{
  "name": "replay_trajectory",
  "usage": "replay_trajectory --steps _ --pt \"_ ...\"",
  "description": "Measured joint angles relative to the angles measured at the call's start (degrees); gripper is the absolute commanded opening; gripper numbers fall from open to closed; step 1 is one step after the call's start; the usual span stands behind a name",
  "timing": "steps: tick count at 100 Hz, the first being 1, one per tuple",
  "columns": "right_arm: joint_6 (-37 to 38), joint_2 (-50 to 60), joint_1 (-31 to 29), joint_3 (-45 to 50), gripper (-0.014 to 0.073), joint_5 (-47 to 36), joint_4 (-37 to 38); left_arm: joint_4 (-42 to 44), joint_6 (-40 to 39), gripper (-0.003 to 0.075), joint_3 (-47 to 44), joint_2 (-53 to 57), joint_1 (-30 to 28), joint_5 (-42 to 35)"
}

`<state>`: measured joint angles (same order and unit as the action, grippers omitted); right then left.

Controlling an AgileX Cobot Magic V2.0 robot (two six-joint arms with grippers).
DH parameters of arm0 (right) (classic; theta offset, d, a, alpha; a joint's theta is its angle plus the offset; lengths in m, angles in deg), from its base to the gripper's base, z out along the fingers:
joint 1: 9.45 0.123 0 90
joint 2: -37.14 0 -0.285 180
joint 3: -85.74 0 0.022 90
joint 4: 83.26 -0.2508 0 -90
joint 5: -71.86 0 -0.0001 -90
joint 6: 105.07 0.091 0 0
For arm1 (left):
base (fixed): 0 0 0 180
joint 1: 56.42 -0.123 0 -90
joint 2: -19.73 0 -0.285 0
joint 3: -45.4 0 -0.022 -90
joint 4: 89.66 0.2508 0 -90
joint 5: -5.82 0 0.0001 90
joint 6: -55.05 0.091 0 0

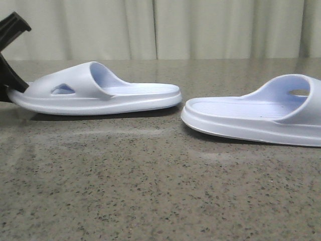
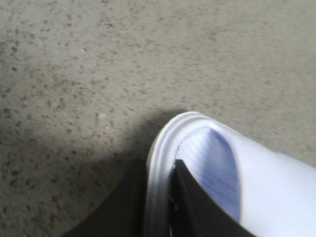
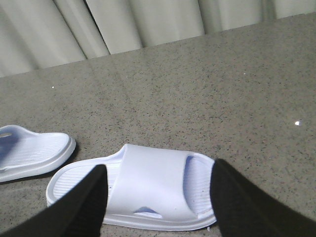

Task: Insert blue slippers together front up
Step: 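Grasp the slipper heel with the left gripper and lift it, then lower the right gripper and grasp the heel of the other slipper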

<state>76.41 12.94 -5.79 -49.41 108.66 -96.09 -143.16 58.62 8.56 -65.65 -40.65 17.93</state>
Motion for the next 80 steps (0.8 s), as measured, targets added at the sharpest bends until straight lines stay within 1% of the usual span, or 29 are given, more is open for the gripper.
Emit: replay_trajectory --steps 38,49,58,74,80 --pt "0.0 0.0 0.0 0.0 0.0386 -1.1 0.0 0.5 0.6 0.0020 -0.6 19.7 0.2 5.0" --pt "0.3 -0.4 0.0 0.0 0.0367 -1.5 0.3 0.3 0.6 0.0019 -0.6 25.1 0.2 5.9" --pt "4.7 -1.7 0.0 0.5 0.0351 -1.9 2.8 0.1 0.7 0.0016 -0.6 28.2 0.2 6.4" --pt "16.6 -5.2 0.0 2.3 0.0349 -2.0 11.6 0.1 0.7 0.0016 -0.6 30.1 0.2 8.0" --pt "19.4 -6.5 0.0 2.8 0.0349 -2.0 14.1 0.1 0.7 0.0016 -0.7 30.1 0.2 8.4"
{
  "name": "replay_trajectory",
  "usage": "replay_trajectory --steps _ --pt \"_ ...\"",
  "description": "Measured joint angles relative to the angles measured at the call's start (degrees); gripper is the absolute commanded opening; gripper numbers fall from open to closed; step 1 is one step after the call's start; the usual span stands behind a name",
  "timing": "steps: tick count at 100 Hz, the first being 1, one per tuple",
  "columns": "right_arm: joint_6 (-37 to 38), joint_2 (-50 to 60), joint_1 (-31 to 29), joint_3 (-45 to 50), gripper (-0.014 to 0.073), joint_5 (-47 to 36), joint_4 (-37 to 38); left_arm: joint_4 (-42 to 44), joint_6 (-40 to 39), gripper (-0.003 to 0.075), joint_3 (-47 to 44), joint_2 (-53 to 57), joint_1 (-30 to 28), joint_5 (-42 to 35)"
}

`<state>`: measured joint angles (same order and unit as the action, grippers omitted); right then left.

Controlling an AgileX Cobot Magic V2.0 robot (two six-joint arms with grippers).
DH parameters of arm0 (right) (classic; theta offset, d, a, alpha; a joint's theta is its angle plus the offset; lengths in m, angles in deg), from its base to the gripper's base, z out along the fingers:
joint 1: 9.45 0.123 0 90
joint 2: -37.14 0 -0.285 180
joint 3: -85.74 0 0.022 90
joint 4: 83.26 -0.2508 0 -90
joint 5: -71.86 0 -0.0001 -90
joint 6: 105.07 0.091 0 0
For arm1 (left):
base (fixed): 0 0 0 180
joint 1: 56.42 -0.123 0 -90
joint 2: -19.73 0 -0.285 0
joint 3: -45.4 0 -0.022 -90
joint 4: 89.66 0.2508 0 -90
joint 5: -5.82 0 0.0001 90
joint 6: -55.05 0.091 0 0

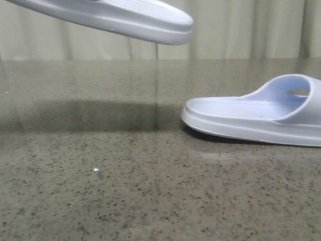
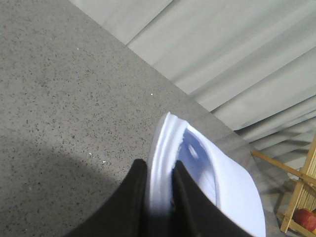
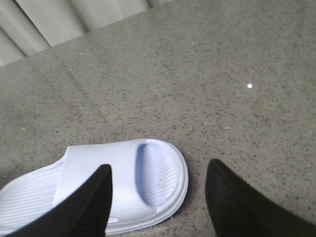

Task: Insert blue slippers together front up
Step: 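Lower the right gripper and grasp the heel of the other slipper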

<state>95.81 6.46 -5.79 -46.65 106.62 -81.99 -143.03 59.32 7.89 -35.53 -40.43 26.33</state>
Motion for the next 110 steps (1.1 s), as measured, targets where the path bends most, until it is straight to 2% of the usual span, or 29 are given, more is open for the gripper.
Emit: replay_trajectory --steps 42,80,110 --pt "6.3 -9.2 0.0 4.5 0.0349 -5.0 2.0 0.0 0.1 0.0016 -0.9 0.0 0.0 2.8" --pt "6.7 -20.6 0.0 4.7 0.0349 -13.3 -1.3 0.0 0.2 0.0016 -0.9 0.0 0.0 3.0" --pt "6.7 -30.5 0.0 4.7 0.0349 -16.7 -3.7 0.0 0.2 0.0016 -0.9 0.0 0.0 3.9"
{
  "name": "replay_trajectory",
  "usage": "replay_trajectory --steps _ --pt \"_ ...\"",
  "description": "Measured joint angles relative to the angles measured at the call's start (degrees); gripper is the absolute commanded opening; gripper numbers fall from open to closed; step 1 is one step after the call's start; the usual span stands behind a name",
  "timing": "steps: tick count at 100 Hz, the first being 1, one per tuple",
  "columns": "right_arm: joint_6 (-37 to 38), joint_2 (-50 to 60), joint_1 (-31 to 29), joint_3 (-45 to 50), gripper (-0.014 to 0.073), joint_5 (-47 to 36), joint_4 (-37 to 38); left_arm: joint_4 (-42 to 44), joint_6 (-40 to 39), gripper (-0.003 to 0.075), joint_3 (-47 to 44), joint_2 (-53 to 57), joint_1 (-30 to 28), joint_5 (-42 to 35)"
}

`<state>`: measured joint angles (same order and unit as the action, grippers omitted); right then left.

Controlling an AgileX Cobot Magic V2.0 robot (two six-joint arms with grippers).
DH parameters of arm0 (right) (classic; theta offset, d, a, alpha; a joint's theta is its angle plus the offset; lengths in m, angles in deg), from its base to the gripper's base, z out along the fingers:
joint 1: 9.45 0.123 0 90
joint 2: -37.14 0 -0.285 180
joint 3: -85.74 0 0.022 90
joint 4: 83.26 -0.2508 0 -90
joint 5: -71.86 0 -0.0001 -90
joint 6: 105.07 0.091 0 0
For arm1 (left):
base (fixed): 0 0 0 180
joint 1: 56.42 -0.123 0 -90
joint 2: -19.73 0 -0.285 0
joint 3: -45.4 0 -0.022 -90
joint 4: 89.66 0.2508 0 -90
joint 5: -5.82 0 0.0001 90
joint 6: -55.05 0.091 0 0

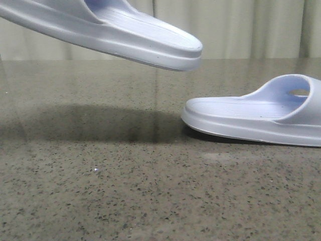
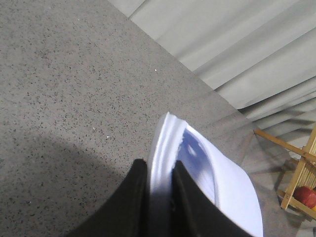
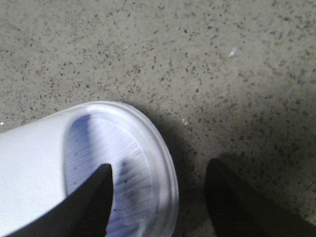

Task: Insert blue slippers together front up
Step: 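Lower the right gripper and grasp the heel of the other slipper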

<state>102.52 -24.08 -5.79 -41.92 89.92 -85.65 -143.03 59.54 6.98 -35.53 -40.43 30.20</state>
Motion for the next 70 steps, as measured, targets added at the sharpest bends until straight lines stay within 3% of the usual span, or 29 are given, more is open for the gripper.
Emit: replay_trajectory --steps 40,47,70 --pt "0.1 -6.0 0.0 -0.3 0.0344 -6.8 -3.4 0.0 0.0 0.0016 0.0 0.0 0.0 0.1" --pt "0.1 -6.1 0.0 -0.3 0.0290 -7.0 -3.4 0.0 0.0 0.0016 0.0 0.0 0.0 0.1" --pt "0.1 -6.4 0.0 -0.3 0.0001 -6.9 -3.8 0.0 0.0 0.0016 0.0 0.0 0.0 0.2"
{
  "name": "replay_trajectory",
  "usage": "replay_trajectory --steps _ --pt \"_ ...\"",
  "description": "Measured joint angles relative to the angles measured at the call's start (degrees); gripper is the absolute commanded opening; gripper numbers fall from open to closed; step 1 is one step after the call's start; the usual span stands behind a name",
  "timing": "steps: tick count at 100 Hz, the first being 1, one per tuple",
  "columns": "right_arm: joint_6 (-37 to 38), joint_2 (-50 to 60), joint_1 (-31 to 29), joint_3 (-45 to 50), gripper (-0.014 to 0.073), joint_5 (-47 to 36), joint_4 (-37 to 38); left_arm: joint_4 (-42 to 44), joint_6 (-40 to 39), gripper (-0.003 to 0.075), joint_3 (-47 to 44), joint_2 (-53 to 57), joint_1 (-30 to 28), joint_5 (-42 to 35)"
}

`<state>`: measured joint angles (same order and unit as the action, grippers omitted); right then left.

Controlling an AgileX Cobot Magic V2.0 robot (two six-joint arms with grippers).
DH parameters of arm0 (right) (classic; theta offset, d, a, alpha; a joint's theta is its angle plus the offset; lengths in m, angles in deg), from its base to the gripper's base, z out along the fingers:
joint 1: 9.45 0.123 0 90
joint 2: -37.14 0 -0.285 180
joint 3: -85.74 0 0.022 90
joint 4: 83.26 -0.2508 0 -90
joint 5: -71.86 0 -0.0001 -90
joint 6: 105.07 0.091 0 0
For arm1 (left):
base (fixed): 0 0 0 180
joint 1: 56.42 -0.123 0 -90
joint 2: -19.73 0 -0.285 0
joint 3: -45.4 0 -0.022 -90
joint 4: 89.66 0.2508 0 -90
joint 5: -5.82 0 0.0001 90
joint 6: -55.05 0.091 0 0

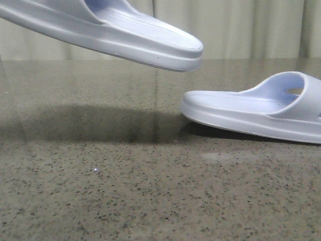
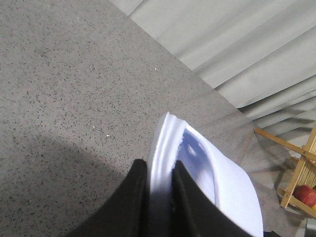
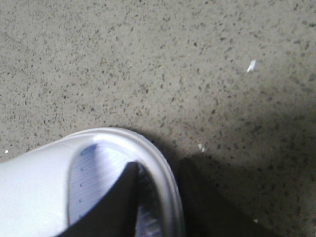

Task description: Insert blue slippers together front up

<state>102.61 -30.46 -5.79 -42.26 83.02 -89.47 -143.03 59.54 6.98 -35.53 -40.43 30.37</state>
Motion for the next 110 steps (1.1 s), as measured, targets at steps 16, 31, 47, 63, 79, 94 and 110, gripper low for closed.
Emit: replay_trajectory --steps 16,31,47,63,79,94,110 --pt "0.0 -0.1 0.0 0.0 -0.0101 -0.3 -0.2 0.0 0.0 0.0016 0.0 0.0 0.0 0.0" --pt "0.0 -0.1 0.1 0.0 -0.0107 -3.6 -1.1 0.0 0.0 0.0016 0.0 0.0 0.0 0.1" --pt "0.0 2.9 0.1 0.2 -0.0107 -6.9 -2.0 0.0 0.0 0.0016 0.0 0.0 0.0 0.1" --pt "0.0 8.9 0.1 0.4 -0.0107 -11.8 -3.5 0.0 0.0 0.0016 0.0 0.0 0.0 0.1" --pt "0.0 17.3 0.1 0.6 -0.0107 -15.5 -4.6 0.0 0.0 0.0016 0.0 0.0 0.0 -0.3" --pt "0.0 25.1 0.1 0.6 -0.0107 -15.4 -6.8 -0.2 0.0 0.0016 0.0 0.0 0.0 -0.7" --pt "0.0 31.0 0.1 0.6 -0.0107 -11.2 -11.2 -2.8 0.0 0.0016 0.0 -1.5 0.0 -1.2"
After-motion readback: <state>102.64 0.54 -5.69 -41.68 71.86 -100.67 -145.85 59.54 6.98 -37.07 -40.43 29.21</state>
